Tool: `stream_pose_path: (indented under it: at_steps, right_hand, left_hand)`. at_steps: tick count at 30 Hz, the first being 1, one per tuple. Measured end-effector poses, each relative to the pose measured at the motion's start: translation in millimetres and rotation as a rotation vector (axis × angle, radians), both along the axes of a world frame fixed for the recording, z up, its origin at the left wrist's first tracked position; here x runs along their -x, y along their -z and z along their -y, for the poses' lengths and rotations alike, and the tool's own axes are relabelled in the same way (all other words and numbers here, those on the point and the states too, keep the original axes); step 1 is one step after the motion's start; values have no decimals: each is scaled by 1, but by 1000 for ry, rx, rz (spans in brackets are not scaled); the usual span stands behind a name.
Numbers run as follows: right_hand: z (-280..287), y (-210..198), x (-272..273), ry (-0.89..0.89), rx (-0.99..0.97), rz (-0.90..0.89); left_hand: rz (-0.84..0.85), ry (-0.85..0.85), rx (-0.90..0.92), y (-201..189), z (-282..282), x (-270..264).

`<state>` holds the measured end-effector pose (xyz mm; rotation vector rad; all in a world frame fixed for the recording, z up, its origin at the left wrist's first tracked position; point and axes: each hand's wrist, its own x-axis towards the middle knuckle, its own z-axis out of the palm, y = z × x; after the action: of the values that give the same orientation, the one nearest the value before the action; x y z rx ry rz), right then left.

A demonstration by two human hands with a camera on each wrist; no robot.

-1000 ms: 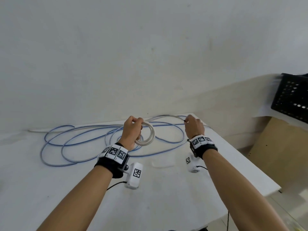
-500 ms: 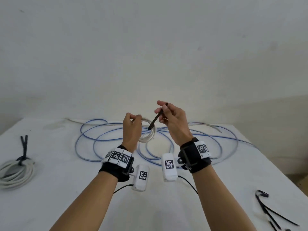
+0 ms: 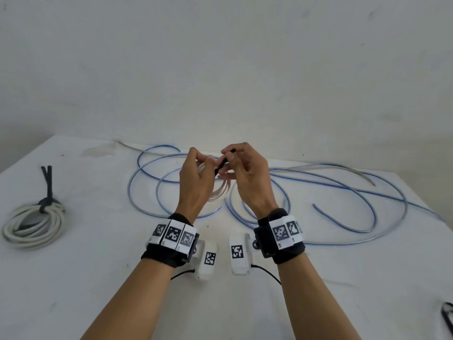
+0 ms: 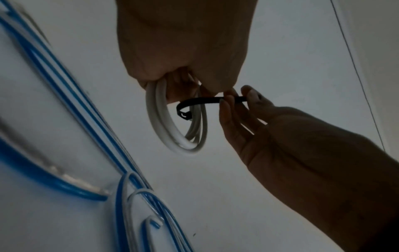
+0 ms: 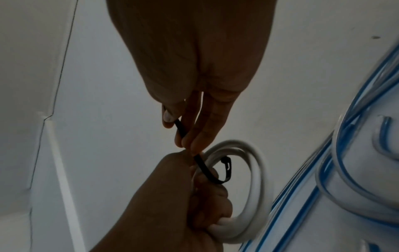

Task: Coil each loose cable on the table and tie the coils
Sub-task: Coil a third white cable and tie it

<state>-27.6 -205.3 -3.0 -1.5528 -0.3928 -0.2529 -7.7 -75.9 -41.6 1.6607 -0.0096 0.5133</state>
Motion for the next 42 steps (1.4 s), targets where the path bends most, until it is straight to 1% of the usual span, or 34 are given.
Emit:
stream_pose_path:
  at_steps: [4, 10, 13, 18, 21, 23, 24, 27, 32, 38, 42]
  right_hand:
    - [-3, 12, 3, -19, 29, 40]
    - [5, 6, 5, -100, -62, 12]
    - [9, 3, 7, -118, -32, 8]
    - [7, -1, 9, -164, 12, 15]
    - [5, -5, 11, -163, -75, -24]
    - [4, -6, 11, -125, -150, -69]
    - [4, -5, 11, -98, -158, -81]
    - [2, -1, 11, -54, -134, -144]
    - [5, 7, 7, -30, -148, -260]
    - [11, 10, 3, -33, -132, -310]
    - [10, 11, 3, -21, -163, -313]
  left_hand:
    - [-47, 42, 79, 10, -2, -4]
    - [-32, 26, 112, 4, -12, -7]
    - [-46, 16, 149, 0, -16, -6]
    - [-33, 85, 165, -5, -21, -3]
    - [-2, 101, 129, -9, -23, -4]
    - [19, 110, 98, -13, -23, -4]
    - [30, 117, 80, -15, -23, -3]
    - [76, 146, 34, -17, -22, -1]
    - [100, 193, -59, -20, -18, 4]
    - [99, 211, -124, -20, -14, 7]
    - [118, 220, -171, -20, -14, 9]
